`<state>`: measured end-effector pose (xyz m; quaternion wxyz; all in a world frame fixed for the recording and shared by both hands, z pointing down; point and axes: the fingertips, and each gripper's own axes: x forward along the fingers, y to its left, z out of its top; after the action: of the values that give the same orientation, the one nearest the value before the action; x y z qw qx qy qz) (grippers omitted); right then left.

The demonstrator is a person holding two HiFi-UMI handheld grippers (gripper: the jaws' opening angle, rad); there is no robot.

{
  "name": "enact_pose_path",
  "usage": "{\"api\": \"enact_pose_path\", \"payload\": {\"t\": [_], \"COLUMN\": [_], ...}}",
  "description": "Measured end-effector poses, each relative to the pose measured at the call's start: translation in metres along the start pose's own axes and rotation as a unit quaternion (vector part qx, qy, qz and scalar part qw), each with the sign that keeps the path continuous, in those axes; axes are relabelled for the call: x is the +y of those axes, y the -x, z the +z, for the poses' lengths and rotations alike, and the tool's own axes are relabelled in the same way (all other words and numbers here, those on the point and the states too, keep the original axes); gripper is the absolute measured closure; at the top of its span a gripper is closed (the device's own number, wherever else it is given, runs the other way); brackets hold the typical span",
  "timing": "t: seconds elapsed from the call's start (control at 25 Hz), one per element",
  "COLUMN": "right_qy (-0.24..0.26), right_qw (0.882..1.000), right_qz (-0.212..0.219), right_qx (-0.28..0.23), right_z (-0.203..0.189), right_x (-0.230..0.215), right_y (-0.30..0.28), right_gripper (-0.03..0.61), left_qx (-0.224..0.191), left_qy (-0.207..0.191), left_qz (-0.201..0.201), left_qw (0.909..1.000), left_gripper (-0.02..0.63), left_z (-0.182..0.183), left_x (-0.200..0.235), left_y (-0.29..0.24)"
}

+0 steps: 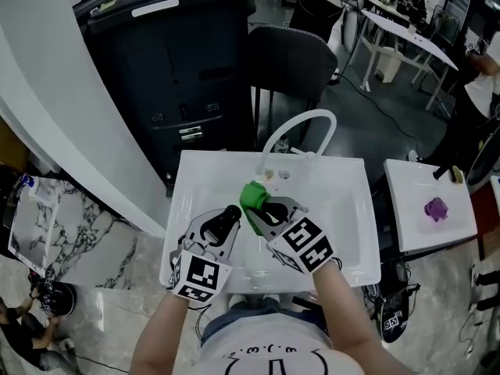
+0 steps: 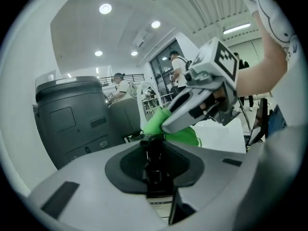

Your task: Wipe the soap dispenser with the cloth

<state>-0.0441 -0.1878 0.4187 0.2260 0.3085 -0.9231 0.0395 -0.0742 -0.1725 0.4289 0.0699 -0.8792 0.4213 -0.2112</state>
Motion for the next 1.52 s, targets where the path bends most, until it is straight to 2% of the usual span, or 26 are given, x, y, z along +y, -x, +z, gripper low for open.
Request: {"api": "enact_pose_path", "payload": {"t": [0.32,0.56,0.76,0.96,1.08,1.24,1.44,1.52], "right_qy": [-0.074,-0.118,-0.15,-0.178,-0.196,-0.203,-0.211,-0.209], "right_qw": [0.997,0.991,0.983,0.976,0.971,0.968,0.965,0.965], "right_qz": [-0.031,-0.054,-0.072,-0.084,-0.095,-0.101,-0.107,-0.105], "right_qx": [0.02,0.043,0.074,0.092,0.098,0.104,0.111,0.115], "right_z": [-0.043,-0.072,-0.101,-0.124,-0.135,-0.142,-0.149,-0.152], "right_x": [-0.007,-0.011,-0.018,-0.02,-0.022,-0.025,-0.025,-0.023], "right_y": [-0.005,-0.01,-0.008,-0.009,-0.006,-0.004,-0.002,-0.001], "right_gripper": [0.529,0.529,0.529,0.529,0.529,0.529,0.529,0.529], "left_qx": [-0.015,-0.02,-0.022,0.01,0.02,0.006,0.013,0.014], "left_qy": [0.087,0.119,0.194,0.255,0.262,0.258,0.245,0.257], "left_qz": [0.053,0.091,0.129,0.175,0.192,0.219,0.22,0.22], "left_qw": [0.9947,0.9885,0.9721,0.9511,0.9454,0.941,0.9442,0.9411], "left_gripper": [0.515,0.517,0.517,0.517,0.517,0.517,0.515,0.512], "left_z": [-0.02,-0.03,-0.042,-0.075,-0.089,-0.092,-0.089,-0.089], "left_x": [0.045,0.093,0.137,0.172,0.183,0.196,0.192,0.191], "left_y": [-0.013,-0.047,-0.086,-0.123,-0.14,-0.153,-0.167,-0.168]}}
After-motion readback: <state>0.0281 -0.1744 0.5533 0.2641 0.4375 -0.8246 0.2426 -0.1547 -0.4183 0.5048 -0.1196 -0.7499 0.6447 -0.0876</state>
